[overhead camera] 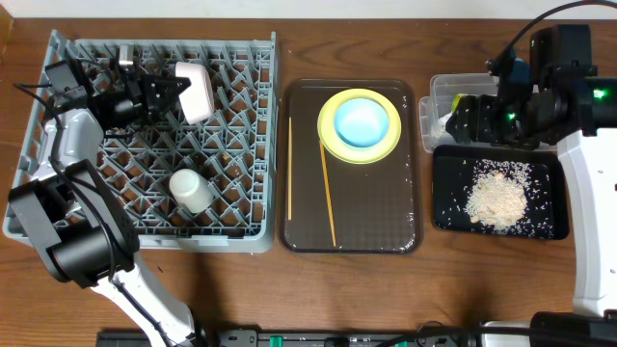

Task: Sort waste into correct bins and load items into the dishwasher
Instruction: 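Place the pink bowl upright in the dish rack and release, then reach the left gripper to the blue bowl on the yellow plate and lift it, then lower the blue bowl into the dish rack's back corner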

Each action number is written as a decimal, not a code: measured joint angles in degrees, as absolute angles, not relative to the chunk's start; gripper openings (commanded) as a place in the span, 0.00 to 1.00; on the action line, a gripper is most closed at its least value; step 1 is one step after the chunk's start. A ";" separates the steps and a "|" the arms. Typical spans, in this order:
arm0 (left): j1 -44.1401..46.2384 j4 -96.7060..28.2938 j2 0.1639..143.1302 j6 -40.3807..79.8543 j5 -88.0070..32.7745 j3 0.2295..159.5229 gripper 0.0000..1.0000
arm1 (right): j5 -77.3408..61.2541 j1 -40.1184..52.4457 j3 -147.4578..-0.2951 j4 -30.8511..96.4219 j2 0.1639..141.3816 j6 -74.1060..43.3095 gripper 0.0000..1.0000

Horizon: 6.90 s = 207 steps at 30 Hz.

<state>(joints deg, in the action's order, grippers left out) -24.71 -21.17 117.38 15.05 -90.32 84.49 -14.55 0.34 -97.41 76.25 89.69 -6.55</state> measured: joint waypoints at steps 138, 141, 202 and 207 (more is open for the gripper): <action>25.76 -20.58 101.58 -1.45 -12.45 86.74 0.07 | -5.10 0.34 -97.38 79.68 89.69 -15.09 0.86; 23.88 -20.84 101.49 -0.86 -15.03 86.74 0.08 | -5.10 0.34 -97.38 79.68 89.69 -15.09 0.86; -16.16 4.16 119.87 40.64 -73.49 86.74 0.17 | -5.08 0.34 -97.38 80.18 89.69 -15.09 0.85; -18.20 3.99 120.84 41.01 -69.54 86.74 0.52 | -5.08 0.34 -97.38 80.31 89.69 -15.09 0.85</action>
